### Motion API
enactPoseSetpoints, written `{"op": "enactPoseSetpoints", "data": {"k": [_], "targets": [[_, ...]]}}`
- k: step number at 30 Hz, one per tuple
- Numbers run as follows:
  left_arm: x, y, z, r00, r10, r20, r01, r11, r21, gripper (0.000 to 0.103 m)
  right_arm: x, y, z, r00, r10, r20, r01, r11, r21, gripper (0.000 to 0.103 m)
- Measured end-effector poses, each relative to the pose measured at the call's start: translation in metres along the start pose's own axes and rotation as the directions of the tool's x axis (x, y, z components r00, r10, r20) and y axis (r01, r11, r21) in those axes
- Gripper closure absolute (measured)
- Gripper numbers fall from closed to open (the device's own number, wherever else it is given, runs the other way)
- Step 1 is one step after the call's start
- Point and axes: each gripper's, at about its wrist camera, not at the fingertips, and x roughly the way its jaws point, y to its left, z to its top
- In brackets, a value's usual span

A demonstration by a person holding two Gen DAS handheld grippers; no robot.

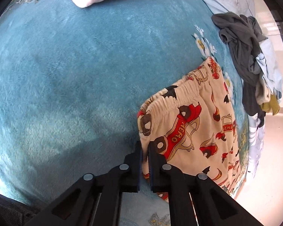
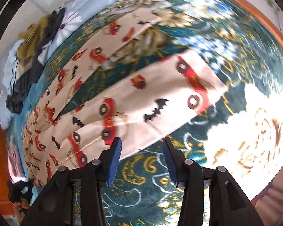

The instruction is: Fold clothes

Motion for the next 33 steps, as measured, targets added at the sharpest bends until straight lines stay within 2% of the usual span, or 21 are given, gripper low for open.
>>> {"op": "enactPoseSetpoints", "data": {"k": [5,7,11,15,18,19,22,23,26,29,33], "targets": [[-0.013,-0.001,-0.005,0.999,0.012,0.034,-0.013,1.0,0.016,0.097,0.008,-0.045,0.008,0.985,0.16,0.063,-0.17,0.963,0.209,0.053],[-0.014,0.002,-0.006,0.999,0.011,0.036,-0.011,1.0,-0.003,0.097,0.014,-0.053,0.015,0.981,0.174,0.085,-0.191,0.945,0.267,0.053],[-0.02,0.008,-0.008,0.999,0.015,0.048,-0.013,1.0,-0.028,0.097,0.025,-0.084,0.031,0.979,0.13,0.155,-0.181,0.906,0.383,0.053],[-0.021,0.009,-0.011,0.998,0.018,0.052,-0.015,0.998,-0.06,0.097,0.033,-0.107,0.043,0.952,0.223,0.212,-0.298,0.841,0.453,0.053],[-0.022,0.009,-0.012,0.998,0.02,0.061,-0.017,0.998,-0.059,0.097,0.037,-0.111,0.05,0.929,0.286,0.235,-0.364,0.824,0.435,0.053],[-0.022,0.008,-0.012,0.998,0.015,0.063,-0.011,0.998,-0.059,0.097,0.039,-0.112,0.051,0.927,0.296,0.232,-0.371,0.824,0.429,0.057],[-0.026,0.006,-0.012,0.996,-0.006,0.087,0.011,0.998,-0.055,0.098,0.04,-0.116,0.053,0.926,0.308,0.217,-0.374,0.824,0.426,0.088],[-0.03,0.006,-0.012,0.995,-0.018,0.1,0.023,0.998,-0.053,0.101,0.039,-0.116,0.054,0.925,0.313,0.216,-0.377,0.825,0.421,0.092],[-0.04,0.005,-0.014,0.989,-0.054,0.139,0.06,0.997,-0.045,0.103,0.036,-0.113,0.06,0.919,0.331,0.215,-0.391,0.83,0.398,0.096],[-0.05,0.005,-0.015,0.98,-0.089,0.177,0.097,0.995,-0.036,0.103,0.019,-0.1,0.07,0.912,0.344,0.222,-0.403,0.851,0.336,0.097],[-0.063,0.01,-0.017,0.969,-0.11,0.219,0.124,0.991,-0.052,0.103,-0.019,-0.082,0.083,0.888,0.37,0.274,-0.434,0.872,0.229,0.098]]}}
